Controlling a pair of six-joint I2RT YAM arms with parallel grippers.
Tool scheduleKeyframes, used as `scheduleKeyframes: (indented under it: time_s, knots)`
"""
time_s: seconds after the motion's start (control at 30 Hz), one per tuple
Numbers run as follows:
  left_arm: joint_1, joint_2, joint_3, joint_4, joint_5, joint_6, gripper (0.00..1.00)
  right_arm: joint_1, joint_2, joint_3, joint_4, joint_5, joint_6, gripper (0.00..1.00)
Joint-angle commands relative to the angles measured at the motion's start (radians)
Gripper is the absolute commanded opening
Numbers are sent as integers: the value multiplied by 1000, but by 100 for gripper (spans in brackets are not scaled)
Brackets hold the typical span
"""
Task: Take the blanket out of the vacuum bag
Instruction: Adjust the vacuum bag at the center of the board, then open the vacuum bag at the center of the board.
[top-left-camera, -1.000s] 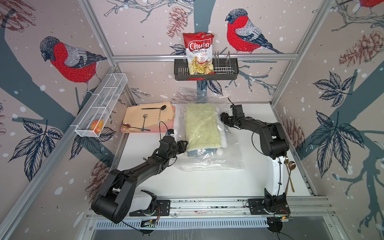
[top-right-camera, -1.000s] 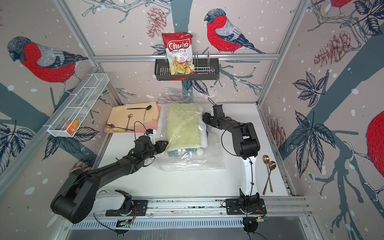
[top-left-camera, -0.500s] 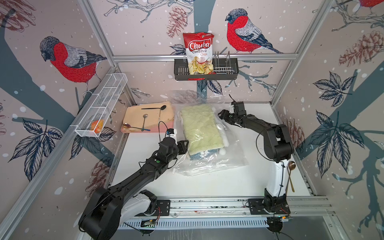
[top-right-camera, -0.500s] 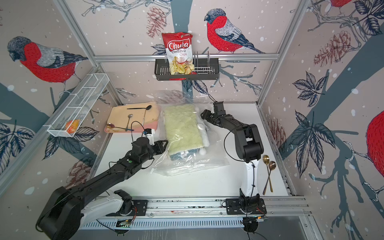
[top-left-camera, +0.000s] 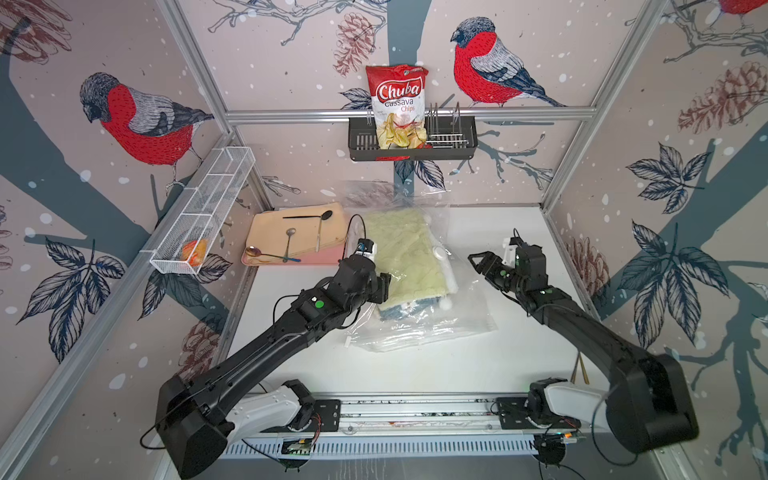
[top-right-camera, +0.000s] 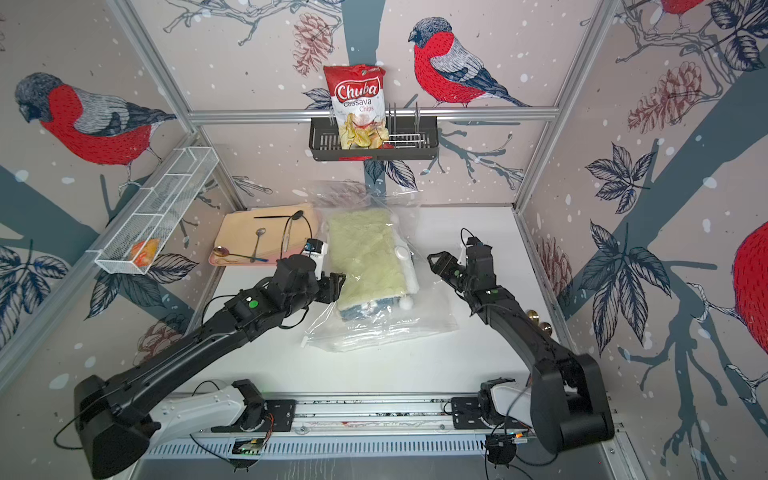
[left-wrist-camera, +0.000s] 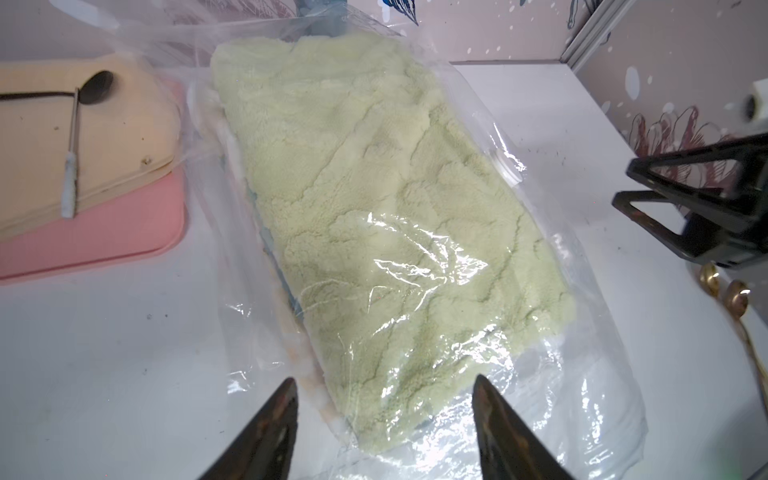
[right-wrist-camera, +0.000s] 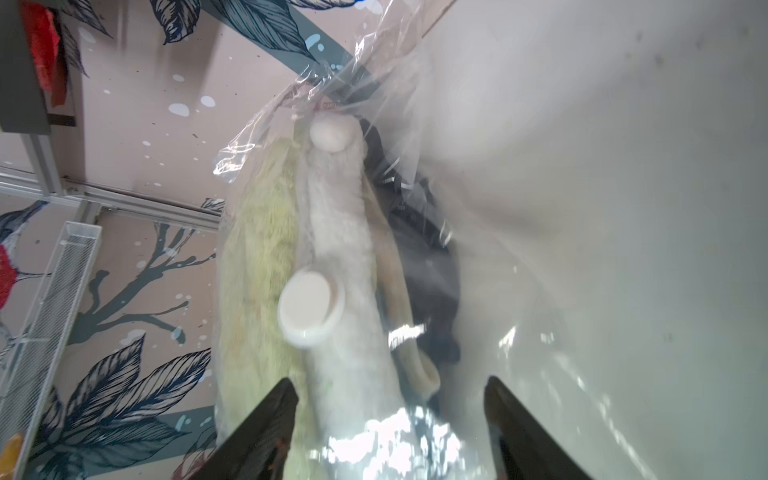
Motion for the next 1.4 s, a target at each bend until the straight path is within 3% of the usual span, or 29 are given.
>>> scheduleKeyframes:
  time_s: [0.0,0.2,0.27,0.37,0.5,0.63,0.73,1.03,1.17,1.37]
  knots:
    - [-55,-4,29,-113,-46,155,64,103,-215,-159,32,59,199,71]
    - [-126,-106,-93,-44,120,277,63,421,-703,-407,-160,341,511,70]
    - [-157,-135,-129,-12,135,294,63,541,-805,-461,-191,435,602,69]
    - [-201,-142,-142,-9,151,304,63,705,-830,-505,-165,569,684,69]
    - [-216,-168,-178,37,155,272,65,837,-661,-497,-41,679,709,70]
    - [-218,-170,-209,56,185,270,64,880,-476,-439,61,692,680,70]
    - [-228,-136,-212,60,217,268,65,910,-422,-459,188,722,673,70]
    - [-288,-115,-219,61,165,279,63,865,-367,-404,260,755,588,64]
    - [-316,-106,-225,60,148,286,63,820,-370,-387,274,729,552,53]
    - [-353,-93,-213,49,88,290,68,804,-327,-311,283,698,492,45]
